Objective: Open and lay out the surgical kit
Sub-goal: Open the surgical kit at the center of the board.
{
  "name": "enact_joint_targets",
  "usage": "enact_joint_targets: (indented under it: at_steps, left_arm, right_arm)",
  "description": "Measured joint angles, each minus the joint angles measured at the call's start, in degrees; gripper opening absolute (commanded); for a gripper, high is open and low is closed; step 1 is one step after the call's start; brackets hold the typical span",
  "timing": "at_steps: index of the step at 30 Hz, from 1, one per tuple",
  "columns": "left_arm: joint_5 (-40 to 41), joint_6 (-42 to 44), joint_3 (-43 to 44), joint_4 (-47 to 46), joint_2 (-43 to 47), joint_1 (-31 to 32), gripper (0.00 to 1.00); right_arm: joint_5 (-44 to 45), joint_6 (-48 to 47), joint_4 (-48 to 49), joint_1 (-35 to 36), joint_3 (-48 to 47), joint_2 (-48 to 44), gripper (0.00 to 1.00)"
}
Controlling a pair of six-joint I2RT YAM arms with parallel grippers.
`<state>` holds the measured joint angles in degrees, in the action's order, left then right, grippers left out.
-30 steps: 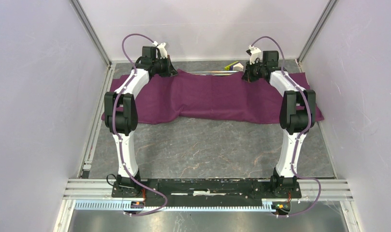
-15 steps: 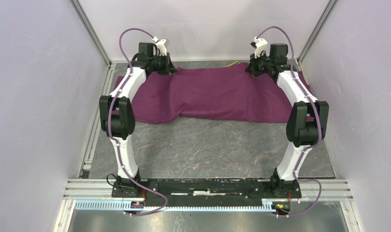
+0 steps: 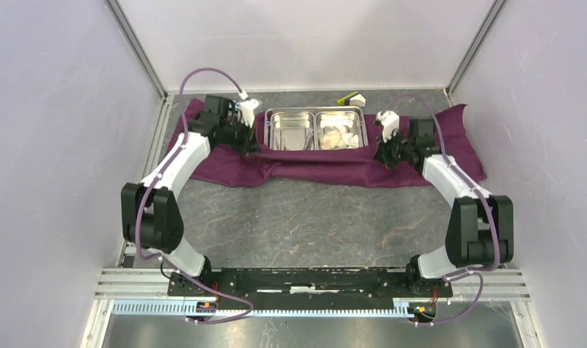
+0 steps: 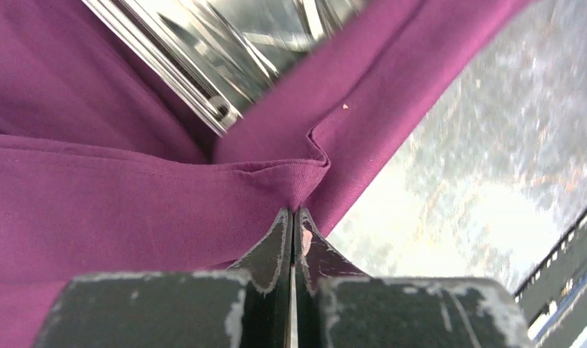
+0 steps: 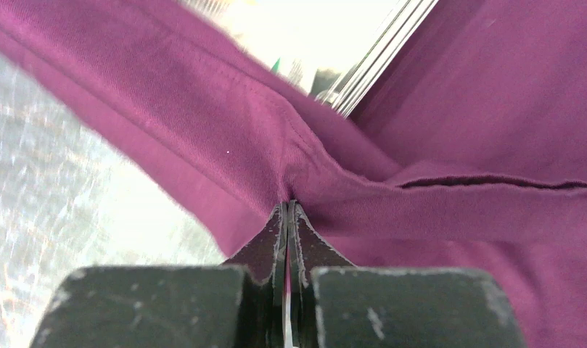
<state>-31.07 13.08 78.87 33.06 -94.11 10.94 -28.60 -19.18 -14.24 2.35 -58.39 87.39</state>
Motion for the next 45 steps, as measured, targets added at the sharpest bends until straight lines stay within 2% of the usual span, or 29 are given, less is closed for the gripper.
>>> enact_joint_targets:
  at_steps: [4,8,19,24,36,39,45]
  left_arm:
    - [1.1,3.3,-9.9,1.4,4.8,1.8,0.02]
    - [2.2,4.7,-15.8,1.5,7.3,2.3,0.02]
    - [4.0,8.2,-21.0,2.0,13.8,4.4,0.02]
    - [6.7,12.1,-21.0,7.3,17.2,8.8,0.02]
    - [14.0,18.9,-21.0,23.8,26.9,22.3,0.03]
    - [15.1,19.2,-21.6,26.5,28.8,24.9,0.05]
    - [16.9,19.3,-24.0,31.2,31.1,27.9,0.13]
  right_arm:
    - [-0.5,-2.4,1.1,0.1,10.4,-6.1,0.00]
    - [-2.0,-3.4,2.8,0.2,16.1,-9.2,0.01]
    - [-5.1,-7.2,0.7,0.3,17.8,-12.8,0.00]
    - [-5.4,-11.9,-5.8,0.3,17.8,-16.7,0.00]
    - [-7.8,-30.3,-29.5,0.6,17.3,-31.9,0.00]
    - [-9.0,-34.3,-34.0,0.7,17.3,-36.1,0.03]
    - [-9.7,-39.9,-40.6,0.6,17.1,-42.3,0.15]
